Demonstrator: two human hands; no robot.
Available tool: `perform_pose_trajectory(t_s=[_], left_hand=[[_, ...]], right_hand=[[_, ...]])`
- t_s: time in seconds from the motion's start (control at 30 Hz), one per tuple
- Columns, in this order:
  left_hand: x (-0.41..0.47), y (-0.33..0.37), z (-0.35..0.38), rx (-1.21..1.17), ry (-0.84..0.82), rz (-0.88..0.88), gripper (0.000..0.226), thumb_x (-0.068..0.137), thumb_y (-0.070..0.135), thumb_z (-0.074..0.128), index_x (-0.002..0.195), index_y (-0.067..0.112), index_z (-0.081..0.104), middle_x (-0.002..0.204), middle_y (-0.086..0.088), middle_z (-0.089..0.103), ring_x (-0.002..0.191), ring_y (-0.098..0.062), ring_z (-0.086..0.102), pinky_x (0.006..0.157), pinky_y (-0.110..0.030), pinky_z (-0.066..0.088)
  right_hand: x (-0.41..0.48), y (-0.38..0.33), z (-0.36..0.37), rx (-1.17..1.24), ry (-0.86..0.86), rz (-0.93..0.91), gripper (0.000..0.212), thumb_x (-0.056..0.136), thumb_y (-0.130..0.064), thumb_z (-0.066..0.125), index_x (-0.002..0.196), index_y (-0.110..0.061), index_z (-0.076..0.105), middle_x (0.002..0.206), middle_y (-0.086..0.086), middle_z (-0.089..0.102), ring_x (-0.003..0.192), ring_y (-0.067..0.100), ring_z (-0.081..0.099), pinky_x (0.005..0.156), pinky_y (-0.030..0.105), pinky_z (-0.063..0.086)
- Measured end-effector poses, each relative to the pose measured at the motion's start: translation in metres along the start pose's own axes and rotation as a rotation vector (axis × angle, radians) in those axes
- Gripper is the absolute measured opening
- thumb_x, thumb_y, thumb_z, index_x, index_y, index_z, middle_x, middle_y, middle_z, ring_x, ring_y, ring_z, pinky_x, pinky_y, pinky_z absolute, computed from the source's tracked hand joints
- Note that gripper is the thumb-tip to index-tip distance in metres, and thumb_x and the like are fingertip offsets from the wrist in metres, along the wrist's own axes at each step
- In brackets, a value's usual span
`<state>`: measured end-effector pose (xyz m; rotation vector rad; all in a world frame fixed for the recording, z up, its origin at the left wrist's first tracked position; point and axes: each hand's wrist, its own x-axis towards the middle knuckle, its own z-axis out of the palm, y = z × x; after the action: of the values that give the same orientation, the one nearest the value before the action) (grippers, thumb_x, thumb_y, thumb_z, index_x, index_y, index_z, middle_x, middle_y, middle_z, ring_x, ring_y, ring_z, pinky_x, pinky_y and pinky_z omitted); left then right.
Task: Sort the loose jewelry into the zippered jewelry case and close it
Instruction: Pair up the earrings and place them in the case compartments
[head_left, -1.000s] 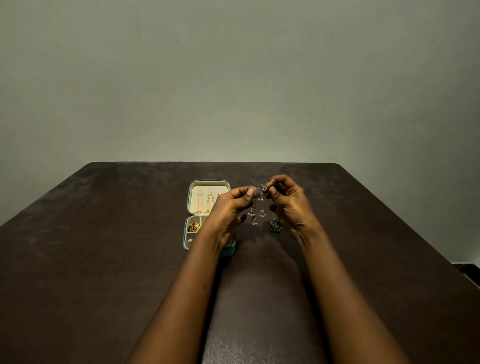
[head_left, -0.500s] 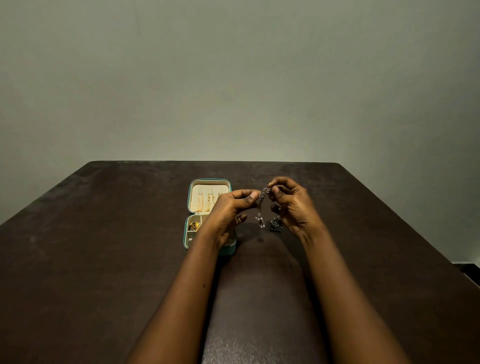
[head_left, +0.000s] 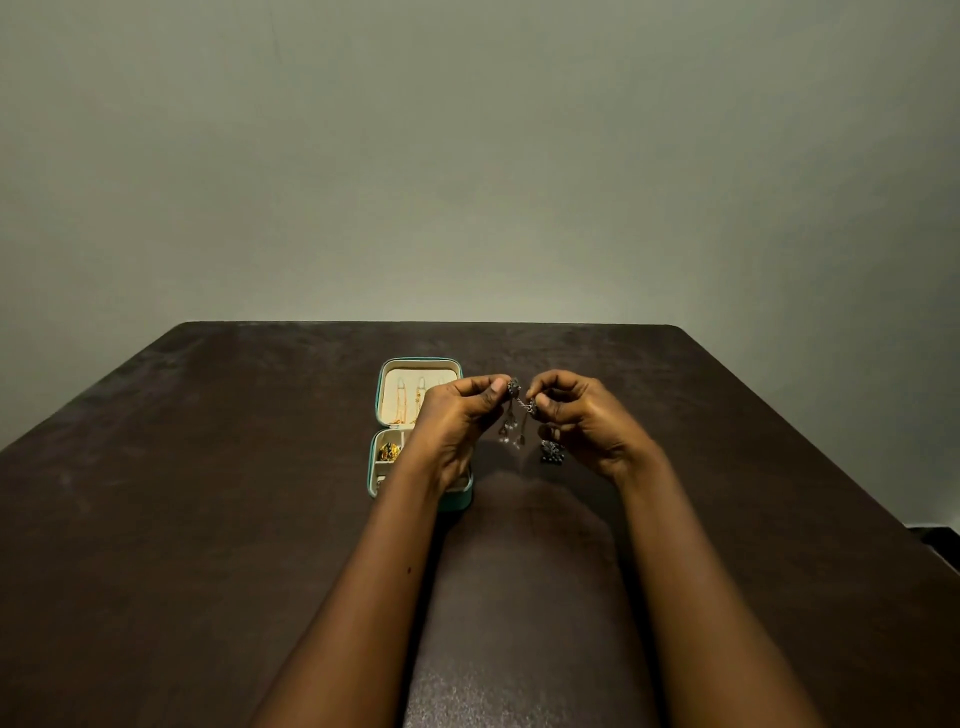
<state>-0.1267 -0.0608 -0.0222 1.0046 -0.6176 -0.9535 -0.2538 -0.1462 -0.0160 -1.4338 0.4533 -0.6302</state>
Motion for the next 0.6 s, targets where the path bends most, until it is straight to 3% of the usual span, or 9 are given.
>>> perform_pose_trajectory(t_s=[0.17,0.3,0.47,0.6], left_hand=[[-0.0001,0.0001,0.0012,0.009,0.022,-0.028,0.014,0.086,-0.005,0.054,0.079,0.002,0.064,0.059,0.002,0.068,0.068,-0.009,0.062,0.071,-0.017,0.052],[-0.0012,-0.0003,0.0014,0.020,-0.001,-0.048,0.012,0.086,-0.004,0.055,0.081,0.001,0.065,0.061,0.001,0.068,0.066,-0.010,0.063,0.074,-0.022,0.053],[-0.0017,0.0012,0.0024,0.003,-0.031,-0.037,0.009,0.088,0.002,0.055,0.085,0.004,0.064,0.057,0.004,0.066,0.058,-0.005,0.062,0.068,-0.018,0.051],[-0.0030,0.0034,0.0013,-0.094,-0.025,-0.035,0.010,0.088,0.006,0.056,0.086,0.011,0.064,0.064,0.004,0.068,0.063,-0.006,0.062,0.068,-0.022,0.050]], right_hand=[[0.0006,-0.0012,0.0016,0.222,0.014,-0.051,0.030,0.088,0.010,0.043,0.075,-0.013,0.058,0.062,-0.009,0.060,0.053,0.000,0.053,0.048,0.018,0.041],[-0.0007,-0.0039,0.0009,0.355,0.063,-0.070,0.045,0.088,0.006,0.044,0.061,-0.021,0.067,0.070,-0.002,0.061,0.061,0.007,0.055,0.048,0.022,0.048],[-0.0010,-0.0046,0.0029,0.378,0.105,-0.083,0.027,0.091,0.000,0.043,0.077,-0.018,0.058,0.072,-0.002,0.066,0.066,0.011,0.061,0.058,0.026,0.045],[-0.0019,-0.0081,0.0073,0.319,0.168,-0.112,0.021,0.093,-0.004,0.045,0.082,-0.018,0.056,0.069,-0.004,0.070,0.069,0.007,0.060,0.060,0.026,0.037]])
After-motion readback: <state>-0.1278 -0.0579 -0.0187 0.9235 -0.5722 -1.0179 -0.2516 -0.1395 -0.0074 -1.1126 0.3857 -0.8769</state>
